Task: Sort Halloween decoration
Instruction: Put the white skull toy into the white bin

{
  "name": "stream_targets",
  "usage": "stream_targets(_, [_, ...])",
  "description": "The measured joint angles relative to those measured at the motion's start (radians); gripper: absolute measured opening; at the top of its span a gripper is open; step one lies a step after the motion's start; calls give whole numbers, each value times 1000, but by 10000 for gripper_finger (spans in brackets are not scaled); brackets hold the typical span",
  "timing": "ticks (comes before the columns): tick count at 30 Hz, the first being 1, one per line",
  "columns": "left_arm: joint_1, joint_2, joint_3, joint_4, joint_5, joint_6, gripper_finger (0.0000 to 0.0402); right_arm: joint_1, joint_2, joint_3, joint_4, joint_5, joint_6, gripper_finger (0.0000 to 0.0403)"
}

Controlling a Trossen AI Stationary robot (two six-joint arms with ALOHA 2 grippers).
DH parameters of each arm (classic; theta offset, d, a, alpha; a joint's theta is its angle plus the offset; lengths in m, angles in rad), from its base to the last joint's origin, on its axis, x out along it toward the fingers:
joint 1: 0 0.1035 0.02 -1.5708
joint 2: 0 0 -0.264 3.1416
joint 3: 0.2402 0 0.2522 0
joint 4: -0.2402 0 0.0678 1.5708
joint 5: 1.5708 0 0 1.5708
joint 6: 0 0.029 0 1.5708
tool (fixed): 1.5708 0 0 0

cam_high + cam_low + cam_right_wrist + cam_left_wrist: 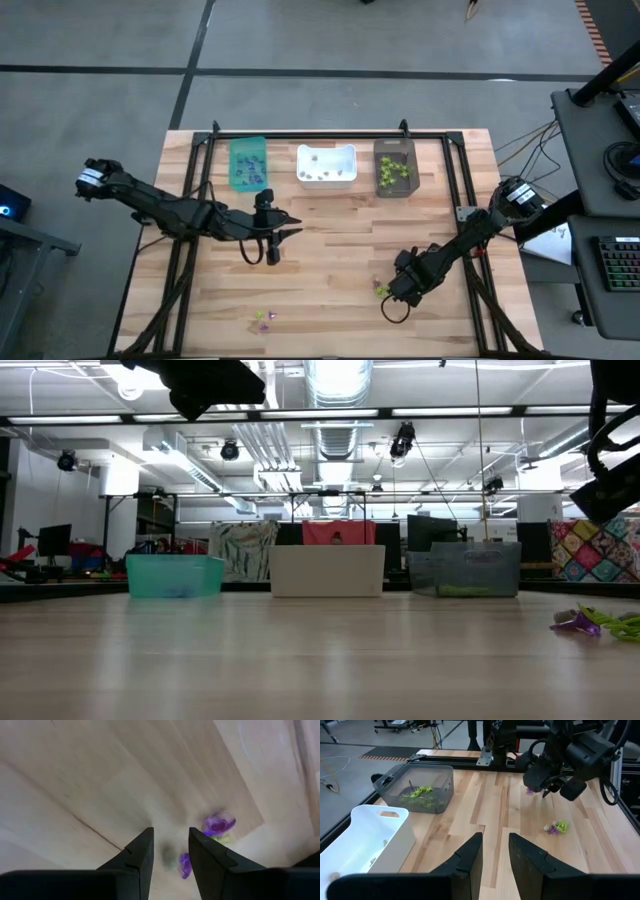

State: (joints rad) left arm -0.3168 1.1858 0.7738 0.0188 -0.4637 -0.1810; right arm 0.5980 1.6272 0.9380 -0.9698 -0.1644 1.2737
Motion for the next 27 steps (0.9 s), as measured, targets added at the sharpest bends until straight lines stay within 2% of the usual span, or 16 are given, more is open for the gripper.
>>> stream_targets(8, [0,0,0,6,0,0,78,0,0,-5,17,7,-36,112])
stream_targets(13, [0,0,0,8,-1,0,78,0,-3,55,-17,6,-39,110])
stream_targets(20, [0,0,0,13,-1,0,78,25,-12,162,-38,-43,104,97])
stream_targets(27, [0,0,0,13,-1,14,78,105,-38,140,-42,-88,296,97])
